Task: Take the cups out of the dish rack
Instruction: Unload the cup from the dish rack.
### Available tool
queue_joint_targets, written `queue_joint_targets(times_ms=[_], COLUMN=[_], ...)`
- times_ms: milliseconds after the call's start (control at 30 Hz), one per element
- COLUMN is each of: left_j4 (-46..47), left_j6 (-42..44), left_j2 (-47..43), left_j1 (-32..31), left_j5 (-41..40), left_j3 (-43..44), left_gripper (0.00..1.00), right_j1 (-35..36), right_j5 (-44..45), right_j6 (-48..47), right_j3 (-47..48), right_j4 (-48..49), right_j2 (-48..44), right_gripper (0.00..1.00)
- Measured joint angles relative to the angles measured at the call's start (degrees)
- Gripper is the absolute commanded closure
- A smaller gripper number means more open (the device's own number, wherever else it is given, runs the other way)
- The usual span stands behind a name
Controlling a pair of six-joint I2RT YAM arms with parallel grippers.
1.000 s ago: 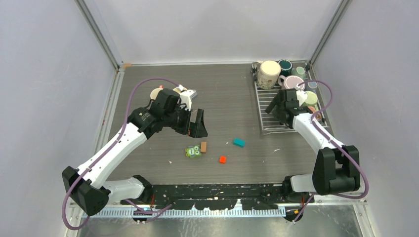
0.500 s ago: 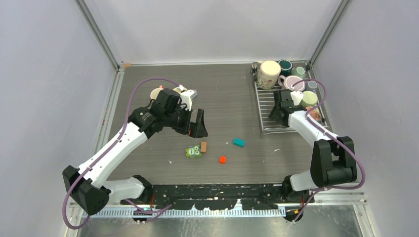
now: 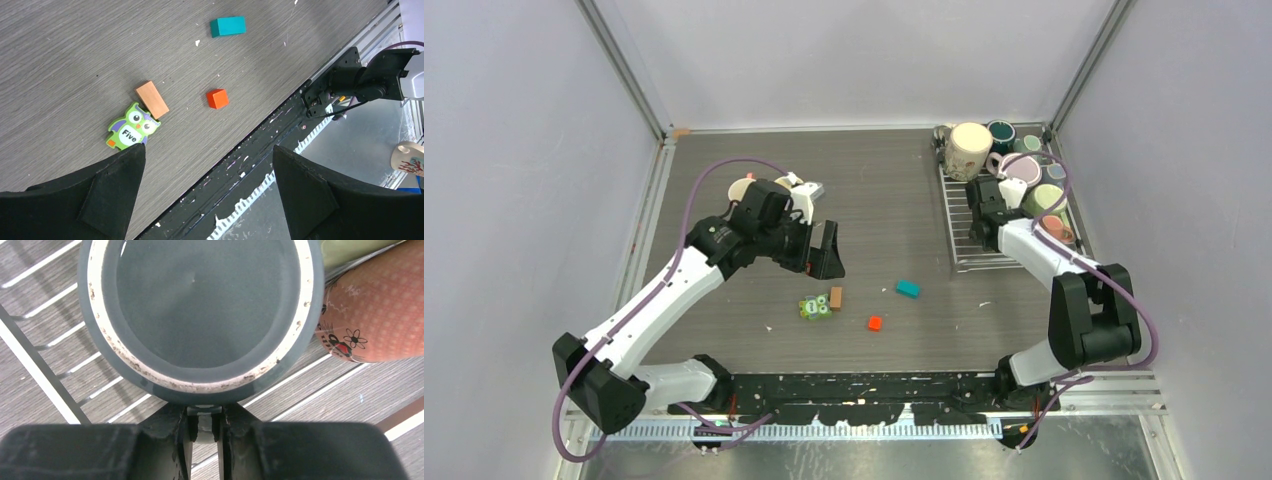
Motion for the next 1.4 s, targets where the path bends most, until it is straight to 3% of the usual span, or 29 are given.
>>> queue_joint_targets(times_ms=[100, 433, 800, 1100, 1400], left_j4=[0.00, 0.39, 6.58, 17.64, 40.19], left_j6=[-0.04, -2.01, -10.54, -21.03, -37.29], left_j2=[0.24, 0.72, 1.75, 8.31, 17.77], left_j1=[0.00, 0.00, 1.07, 3.48, 3.56], left_j5=[-0.02, -1.66, -0.20, 4.20, 8.87], left_j3=[-0.02, -0.02, -0.02, 1.92, 1.88], left_gripper=[0.00, 0.00, 0.00, 0.00, 0.00], right_j1=[1.53, 3.87, 3.87, 4.50, 9.05], right_j5=[1.62, 5.05, 4.28, -6.95, -22.27], right_j6=[-0.55, -1.03, -0.96, 0.90, 6.34], right_j3=[0.85, 3.02, 10.40, 14.62, 15.78], right_j4=[-0.59, -4.22, -10.71, -15.13, -14.88], right_j2=[0.79, 0.24, -8.35, -16.06, -18.34], right_gripper=[0.99, 0.99, 0.99, 0.99, 0.99])
